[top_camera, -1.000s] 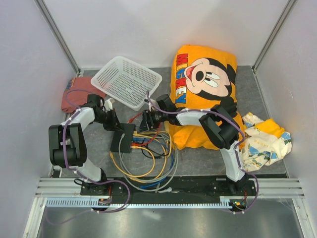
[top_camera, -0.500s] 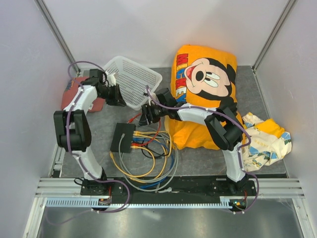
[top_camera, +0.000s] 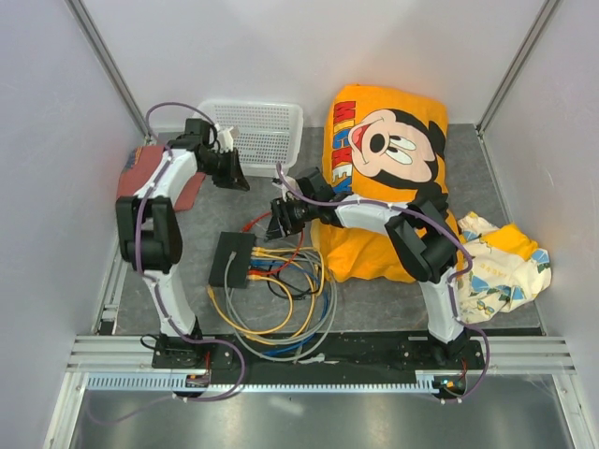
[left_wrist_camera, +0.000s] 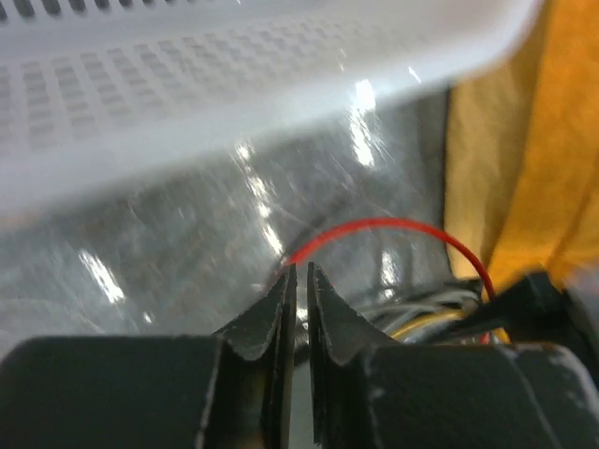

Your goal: Pull the plug from the switch port

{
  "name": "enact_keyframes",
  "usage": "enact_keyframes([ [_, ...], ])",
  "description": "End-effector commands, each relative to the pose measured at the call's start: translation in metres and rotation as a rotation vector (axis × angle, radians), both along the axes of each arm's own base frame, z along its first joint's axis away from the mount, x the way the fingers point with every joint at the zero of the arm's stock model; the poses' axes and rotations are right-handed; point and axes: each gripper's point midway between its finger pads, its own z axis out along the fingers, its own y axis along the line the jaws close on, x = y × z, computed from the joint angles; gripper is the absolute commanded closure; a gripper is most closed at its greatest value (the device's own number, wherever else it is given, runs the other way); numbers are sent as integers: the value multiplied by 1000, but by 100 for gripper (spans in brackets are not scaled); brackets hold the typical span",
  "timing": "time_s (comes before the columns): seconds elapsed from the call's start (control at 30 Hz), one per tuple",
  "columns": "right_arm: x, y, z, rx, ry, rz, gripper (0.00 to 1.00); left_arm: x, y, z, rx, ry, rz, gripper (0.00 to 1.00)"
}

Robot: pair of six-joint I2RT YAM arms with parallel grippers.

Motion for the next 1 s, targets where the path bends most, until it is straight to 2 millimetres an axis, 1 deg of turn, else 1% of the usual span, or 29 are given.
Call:
enact_keyframes([
  [0.0, -3, 18, -15, 66, 98, 38, 49, -65, -6, 51, -76, -34, 6, 88],
  [0.03, -2, 21, -16, 83, 101, 46, 50, -89, -5, 31, -81, 45, 32, 89],
  [0.07, -3, 24, -24, 84, 124, 52, 50, -99, -4, 26, -81, 57, 46, 92],
  [0.1, -3, 29, -21, 102, 136, 64, 51, -110, -3, 30, -82, 43, 63, 93],
  [0.13, -1, 31, -23, 106, 138, 66, 50, -132, -2, 9, -81, 111, 84, 94],
  [0.17, 1, 34, -28, 103, 148, 67, 50, -140, -1, 3, -77, 120, 90, 95],
  [0.2, 1, 35, -30, 101, 153, 71, 50, -144, 2, 2, -67, 111, 105, 96],
  [0.23, 1, 35, -37, 93, 169, 67, 50, -156, 4, -11, -62, 154, 123, 98],
  [0.27, 1, 37, -37, 96, 172, 71, 50, -160, 5, -15, -57, 168, 131, 98],
  [0.33, 1, 37, -42, 93, 192, 68, 50, -165, 12, -28, -31, 203, 175, 99],
  [0.37, 0, 37, -44, 90, 202, 62, 49, -165, 16, -33, -18, 217, 199, 99],
  [0.4, -1, 37, -45, 92, 217, 57, 49, -163, 25, -38, 1, 228, 242, 98],
  [0.43, -1, 39, -44, 109, 219, 60, 48, -164, 27, -47, 2, 271, 268, 98],
  [0.47, -2, 40, -44, 110, 230, 55, 48, -164, 28, -51, 6, 285, 274, 98],
  [0.5, -3, 40, -45, 107, 232, 53, 48, -160, 41, -56, 10, 300, 323, 98],
  [0.6, -5, 43, -47, 102, 231, 54, 48, -156, 49, -64, 18, 331, 354, 98],
  [0.73, -6, 45, -53, 84, 237, 51, 47, -152, 49, -66, -5, 346, 365, 98],
  [0.97, -7, 46, -62, 46, 227, 48, 52, -154, 50, -75, 5, 359, 364, 99],
])
